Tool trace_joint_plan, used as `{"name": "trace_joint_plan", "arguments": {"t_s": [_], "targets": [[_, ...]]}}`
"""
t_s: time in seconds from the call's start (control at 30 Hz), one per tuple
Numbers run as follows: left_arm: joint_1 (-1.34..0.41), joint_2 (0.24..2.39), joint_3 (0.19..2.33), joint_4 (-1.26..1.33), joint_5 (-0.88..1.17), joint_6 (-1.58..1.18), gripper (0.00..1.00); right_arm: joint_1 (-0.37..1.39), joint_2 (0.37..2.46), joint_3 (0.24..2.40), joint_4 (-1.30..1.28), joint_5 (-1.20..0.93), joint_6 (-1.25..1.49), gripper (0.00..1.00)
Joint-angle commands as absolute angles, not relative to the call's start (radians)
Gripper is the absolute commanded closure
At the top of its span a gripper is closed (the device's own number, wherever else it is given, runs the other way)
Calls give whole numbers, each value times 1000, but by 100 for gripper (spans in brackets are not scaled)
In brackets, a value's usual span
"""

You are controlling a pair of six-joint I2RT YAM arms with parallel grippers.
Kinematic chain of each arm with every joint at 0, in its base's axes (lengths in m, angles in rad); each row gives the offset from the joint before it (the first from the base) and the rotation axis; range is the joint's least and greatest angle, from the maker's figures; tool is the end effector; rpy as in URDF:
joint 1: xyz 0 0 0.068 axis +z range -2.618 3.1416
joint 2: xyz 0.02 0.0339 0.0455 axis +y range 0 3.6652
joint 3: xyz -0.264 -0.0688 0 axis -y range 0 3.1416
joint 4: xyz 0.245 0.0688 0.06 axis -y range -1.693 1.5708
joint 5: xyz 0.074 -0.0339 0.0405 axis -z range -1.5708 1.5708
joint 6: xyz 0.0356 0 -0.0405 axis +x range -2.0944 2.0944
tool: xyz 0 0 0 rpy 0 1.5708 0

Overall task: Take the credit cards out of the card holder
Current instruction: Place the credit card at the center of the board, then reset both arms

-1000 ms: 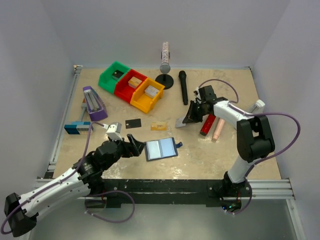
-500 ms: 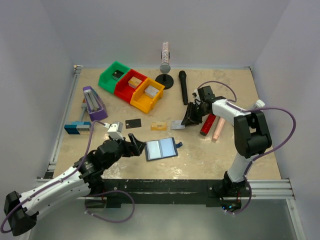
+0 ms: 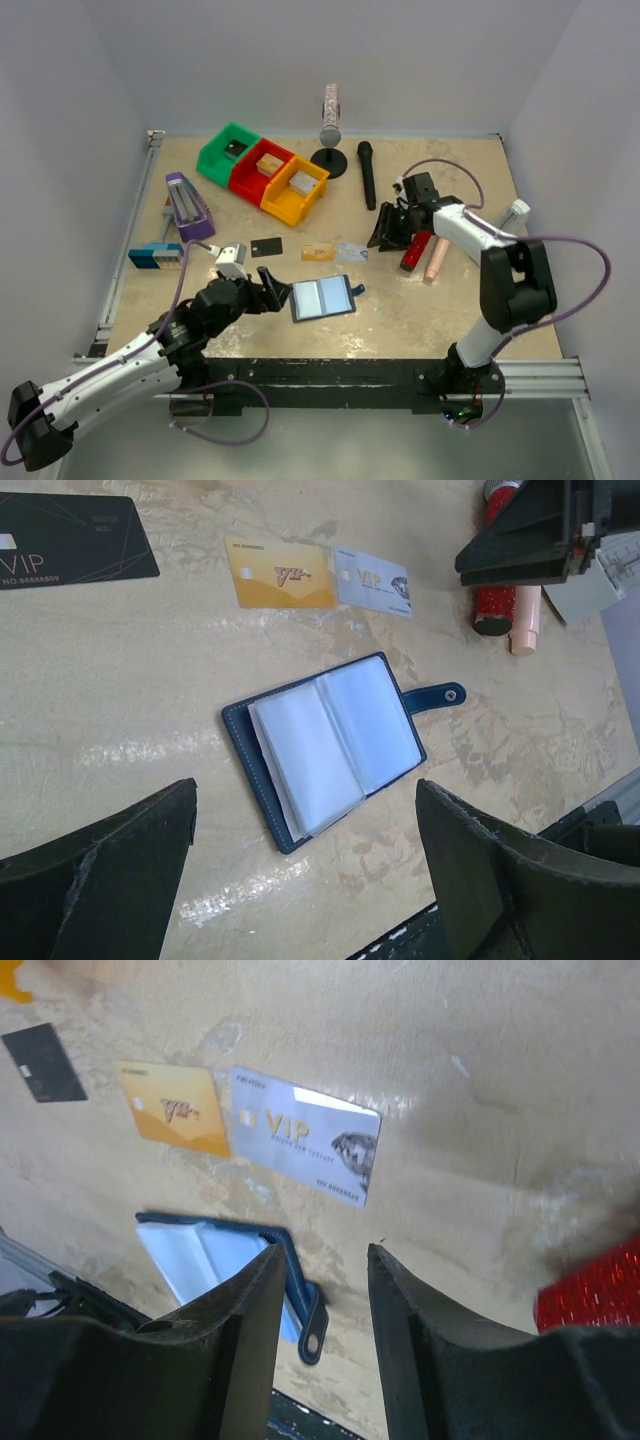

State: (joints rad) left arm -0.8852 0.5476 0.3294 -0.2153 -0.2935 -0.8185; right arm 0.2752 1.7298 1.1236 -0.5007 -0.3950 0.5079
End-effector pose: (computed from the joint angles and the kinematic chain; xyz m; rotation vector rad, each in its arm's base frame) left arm 0.0997 -0.1056 0.2111 -0.1262 2.0724 -0.7928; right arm 0.3284 0.1070 0.1883 0.1911 2.7606 0.7604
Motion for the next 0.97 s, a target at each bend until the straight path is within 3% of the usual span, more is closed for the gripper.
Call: {"name": "trace_joint_plan", "arguments": {"t_s": [0.0, 0.3, 0.47, 0.93], "targets": [[-882, 548, 388, -247, -334, -815, 4, 275, 1470, 1039, -453, -293, 515, 56], [-881, 632, 483, -440, -445, -914, 0, 529, 896, 775, -469, 50, 385, 53], [-881, 611, 494, -452, -459, -945, 0, 601, 654, 617, -460, 127, 396, 53], [-881, 621, 600, -695, -591, -1084, 0, 606, 606, 598, -488, 90, 465, 52]]}}
